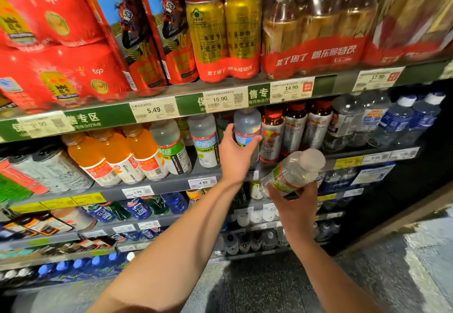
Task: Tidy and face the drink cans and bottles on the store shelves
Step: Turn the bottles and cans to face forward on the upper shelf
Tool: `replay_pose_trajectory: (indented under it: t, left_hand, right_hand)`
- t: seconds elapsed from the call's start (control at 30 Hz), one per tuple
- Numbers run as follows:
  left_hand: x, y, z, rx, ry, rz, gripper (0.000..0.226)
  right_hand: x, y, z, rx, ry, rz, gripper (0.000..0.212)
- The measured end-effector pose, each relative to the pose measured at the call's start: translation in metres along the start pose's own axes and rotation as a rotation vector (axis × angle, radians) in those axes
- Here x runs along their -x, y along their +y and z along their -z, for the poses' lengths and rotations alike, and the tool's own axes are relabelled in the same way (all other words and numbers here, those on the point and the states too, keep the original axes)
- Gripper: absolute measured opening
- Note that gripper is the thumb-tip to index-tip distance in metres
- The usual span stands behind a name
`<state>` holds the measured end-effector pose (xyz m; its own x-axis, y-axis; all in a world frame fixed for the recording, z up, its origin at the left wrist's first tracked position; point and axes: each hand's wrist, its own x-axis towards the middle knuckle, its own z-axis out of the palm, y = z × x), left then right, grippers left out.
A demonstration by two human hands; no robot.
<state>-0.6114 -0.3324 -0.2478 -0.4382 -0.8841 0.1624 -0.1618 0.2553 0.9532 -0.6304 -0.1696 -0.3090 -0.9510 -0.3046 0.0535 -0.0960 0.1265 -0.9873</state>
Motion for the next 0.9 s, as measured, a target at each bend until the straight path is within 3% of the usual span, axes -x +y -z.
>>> replay_pose_trajectory:
  t: [0.07, 0.1, 0.2, 0.3, 0.43, 0.63, 0.9]
  left_hand:
    - [0.008, -0.006, 0.005, 0.055, -0.012, 0.024, 0.081]
    - [0.016, -0.006, 0.01, 0.093, 0.015, 0.041, 0.077]
    - [0.042, -0.014, 0.031, 0.128, 0.266, -0.018, 0.043]
    - [0.043, -0.027, 0.05, 0.04, 0.39, -0.045, 0.052]
    - [0.015, -0.031, 0.05, -0.064, 0.267, 0.079, 0.081]
    - [-0.009, -0.043, 0.051, -0.081, 0.195, 0.118, 0.068]
    - [-0.001, -0.037, 0.038, -0.084, 0.065, 0.077, 0.076]
  right_hand:
    - [0.002, -0.001, -0.002, 0.022, -0.002, 0.024, 0.074]
    - [0.003, 0.0, -0.003, 0.026, -0.01, 0.036, 0.073]
    - [0.002, 0.004, -0.005, 0.034, -0.037, 0.048, 0.073]
    - [0.004, 0.006, -0.007, 0.023, -0.059, 0.035, 0.071]
    - [0.009, 0.007, -0.01, 0.051, -0.052, 0.071, 0.064]
    - [0.013, 0.008, -0.007, 0.054, -0.056, 0.114, 0.063]
    - [0.005, 0.006, -0.004, -0.002, -0.06, 0.094, 0.074]
